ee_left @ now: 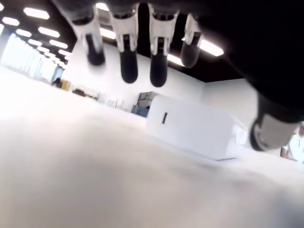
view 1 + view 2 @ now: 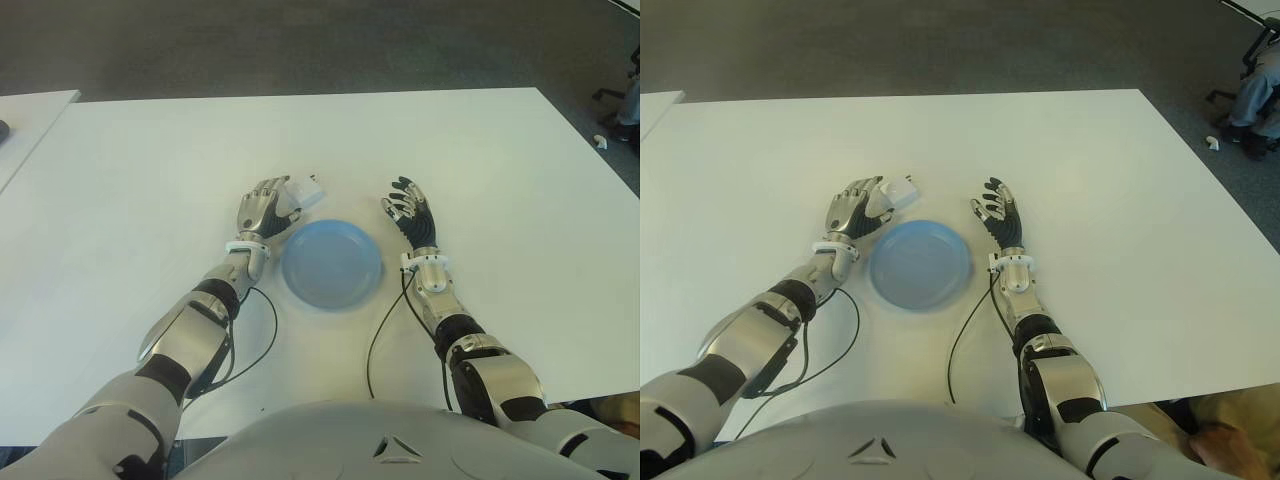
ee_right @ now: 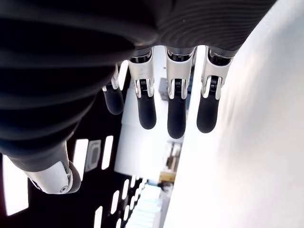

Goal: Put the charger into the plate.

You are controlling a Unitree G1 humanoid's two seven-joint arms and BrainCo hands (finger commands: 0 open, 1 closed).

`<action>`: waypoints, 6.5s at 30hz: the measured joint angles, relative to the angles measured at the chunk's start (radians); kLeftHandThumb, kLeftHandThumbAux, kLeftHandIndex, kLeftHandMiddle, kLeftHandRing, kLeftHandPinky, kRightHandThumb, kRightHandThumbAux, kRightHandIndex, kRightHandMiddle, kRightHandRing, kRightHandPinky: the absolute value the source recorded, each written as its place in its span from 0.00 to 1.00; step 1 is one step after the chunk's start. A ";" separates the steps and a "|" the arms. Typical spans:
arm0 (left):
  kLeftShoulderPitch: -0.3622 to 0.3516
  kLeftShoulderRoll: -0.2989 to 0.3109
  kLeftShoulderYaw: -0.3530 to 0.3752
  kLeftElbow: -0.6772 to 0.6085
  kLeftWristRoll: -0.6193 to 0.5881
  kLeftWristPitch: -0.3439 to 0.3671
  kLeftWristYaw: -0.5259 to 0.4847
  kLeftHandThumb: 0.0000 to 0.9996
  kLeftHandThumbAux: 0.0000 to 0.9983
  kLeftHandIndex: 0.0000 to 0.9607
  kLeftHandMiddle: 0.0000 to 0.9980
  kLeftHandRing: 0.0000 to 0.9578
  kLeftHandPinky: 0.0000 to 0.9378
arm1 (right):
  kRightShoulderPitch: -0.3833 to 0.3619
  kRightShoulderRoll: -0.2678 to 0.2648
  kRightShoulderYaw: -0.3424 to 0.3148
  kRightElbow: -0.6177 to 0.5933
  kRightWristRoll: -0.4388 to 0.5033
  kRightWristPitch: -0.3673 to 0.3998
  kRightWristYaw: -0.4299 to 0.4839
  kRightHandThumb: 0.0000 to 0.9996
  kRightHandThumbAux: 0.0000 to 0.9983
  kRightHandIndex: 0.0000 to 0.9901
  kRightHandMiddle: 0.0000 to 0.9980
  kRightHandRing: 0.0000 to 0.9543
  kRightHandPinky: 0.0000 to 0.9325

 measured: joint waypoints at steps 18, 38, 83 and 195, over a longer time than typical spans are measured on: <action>-0.032 0.001 -0.079 0.035 0.046 0.106 0.074 0.23 0.43 0.00 0.00 0.00 0.00 | 0.003 0.001 -0.010 -0.008 0.012 -0.002 0.035 0.55 0.58 0.14 0.23 0.26 0.30; -0.049 -0.005 -0.107 0.048 0.047 0.146 0.055 0.21 0.39 0.00 0.00 0.00 0.00 | 0.006 0.003 -0.016 -0.015 0.018 -0.002 0.047 0.52 0.57 0.13 0.22 0.27 0.31; -0.208 -0.159 0.011 0.067 -0.072 0.206 -0.374 0.19 0.29 0.00 0.00 0.00 0.00 | 0.008 0.006 -0.025 -0.021 0.038 -0.003 0.081 0.64 0.59 0.16 0.25 0.26 0.29; -0.204 -0.080 -0.090 0.097 0.014 0.324 -0.385 0.14 0.28 0.00 0.00 0.00 0.00 | 0.015 -0.008 -0.017 -0.032 0.038 -0.015 0.060 0.58 0.58 0.18 0.26 0.26 0.26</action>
